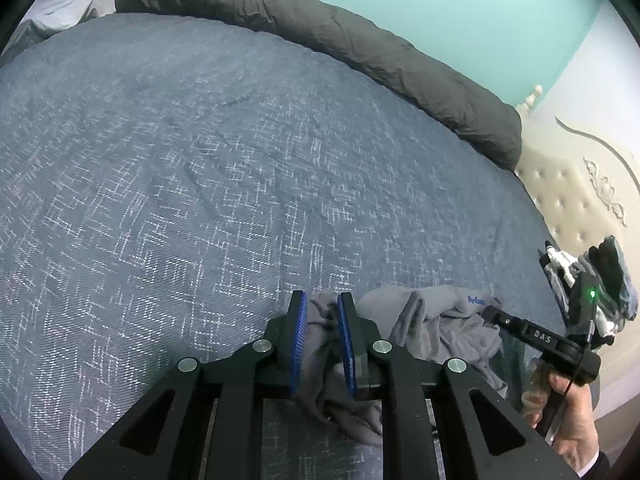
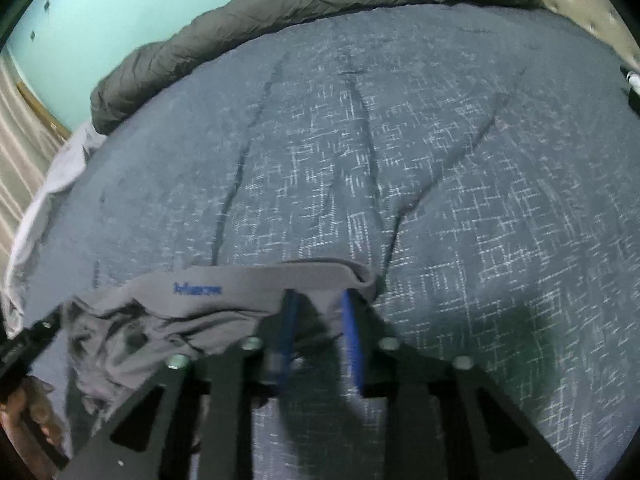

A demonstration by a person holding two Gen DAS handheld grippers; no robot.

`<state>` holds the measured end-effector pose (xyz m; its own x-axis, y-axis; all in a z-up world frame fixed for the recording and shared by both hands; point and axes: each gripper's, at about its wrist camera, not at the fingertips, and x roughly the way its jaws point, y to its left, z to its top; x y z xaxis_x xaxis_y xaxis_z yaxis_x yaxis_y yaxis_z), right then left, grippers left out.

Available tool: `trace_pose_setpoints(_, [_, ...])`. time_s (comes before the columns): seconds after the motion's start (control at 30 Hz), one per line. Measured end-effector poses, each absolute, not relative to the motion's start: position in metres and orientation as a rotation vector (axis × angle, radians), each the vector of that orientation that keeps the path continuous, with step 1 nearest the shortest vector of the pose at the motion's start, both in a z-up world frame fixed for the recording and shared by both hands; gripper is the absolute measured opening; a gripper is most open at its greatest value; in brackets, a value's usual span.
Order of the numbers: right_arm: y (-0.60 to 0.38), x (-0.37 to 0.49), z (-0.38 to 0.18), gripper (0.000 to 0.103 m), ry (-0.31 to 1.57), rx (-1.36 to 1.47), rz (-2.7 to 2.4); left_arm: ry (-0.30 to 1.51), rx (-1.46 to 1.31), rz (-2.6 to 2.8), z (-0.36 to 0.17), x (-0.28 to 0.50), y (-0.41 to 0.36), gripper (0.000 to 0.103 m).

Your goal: Fold clothes

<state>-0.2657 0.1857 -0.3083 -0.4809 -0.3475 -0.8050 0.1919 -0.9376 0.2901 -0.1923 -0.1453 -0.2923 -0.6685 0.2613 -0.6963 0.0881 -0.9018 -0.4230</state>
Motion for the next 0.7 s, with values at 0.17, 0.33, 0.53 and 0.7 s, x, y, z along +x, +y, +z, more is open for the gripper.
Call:
trace_pose_setpoints(0.17, [0.182,-0.265,-0.311,0.002,-0.191,1.379,-2.469,-0.653,-1.223,2.703,-0.290,-0.190,-0.147,0.017])
trace_pose_setpoints(0.33, [0.192,-0.261,-0.302,0.001,-0.265,1.324,-2.469,-0.620,-1.233,2.721,-0.288,-0.190,-0.144,0.017])
trace_pose_setpoints(0.53, [0.201,-0.260,-0.292,0.001,-0.342,1.278,-2.443,-0.578,-1.243,2.708,-0.287,-0.193,-0.134,0.018])
trace_pose_setpoints(0.7, [0.215,-0.259,-0.289,0.001,-0.401,1.258,-2.433,-0.506,-1.233,2.673,-0.283,-0.197,-0.118,0.019])
